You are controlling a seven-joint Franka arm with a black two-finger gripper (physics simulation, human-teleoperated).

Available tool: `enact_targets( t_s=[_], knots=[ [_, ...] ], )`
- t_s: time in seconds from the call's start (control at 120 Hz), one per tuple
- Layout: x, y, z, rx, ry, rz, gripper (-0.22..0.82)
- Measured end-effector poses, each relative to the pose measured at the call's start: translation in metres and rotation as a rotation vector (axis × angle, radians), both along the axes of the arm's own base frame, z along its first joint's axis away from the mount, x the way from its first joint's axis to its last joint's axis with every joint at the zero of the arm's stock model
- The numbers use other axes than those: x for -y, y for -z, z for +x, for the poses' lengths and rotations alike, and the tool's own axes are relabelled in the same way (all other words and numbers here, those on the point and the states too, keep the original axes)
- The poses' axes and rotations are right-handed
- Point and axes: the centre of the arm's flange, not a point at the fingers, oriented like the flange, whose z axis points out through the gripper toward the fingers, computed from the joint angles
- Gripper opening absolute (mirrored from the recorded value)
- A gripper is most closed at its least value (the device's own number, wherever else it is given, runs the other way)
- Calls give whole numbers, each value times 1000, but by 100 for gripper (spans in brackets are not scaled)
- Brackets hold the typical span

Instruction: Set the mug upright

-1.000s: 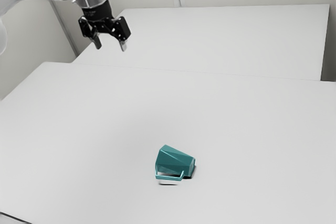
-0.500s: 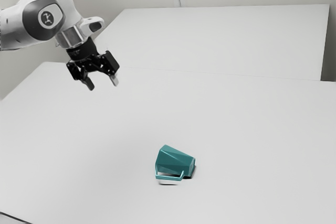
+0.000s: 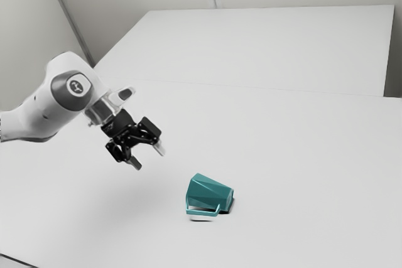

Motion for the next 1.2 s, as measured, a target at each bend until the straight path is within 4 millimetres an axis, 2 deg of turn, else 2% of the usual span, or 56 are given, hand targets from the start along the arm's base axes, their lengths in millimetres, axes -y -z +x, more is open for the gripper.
enact_targets(
  t_s=[0.175,0.333,0.442,0.55,0.658,0.775,1.0,1.083,1.2],
  knots=[
    [24,24,-3,70,-24,-70,60],
    [27,41,1,133,-48,-81,60],
    [45,64,-3,138,-77,-131,60],
    [57,79,-8,148,-116,-183,60],
    [69,87,-7,164,-119,-210,60],
    [72,94,-6,182,-121,-226,60],
    [90,112,-10,188,-132,-278,60],
    [93,116,-11,197,-130,-289,56],
    [96,118,-11,213,-120,-297,40]
  ],
)
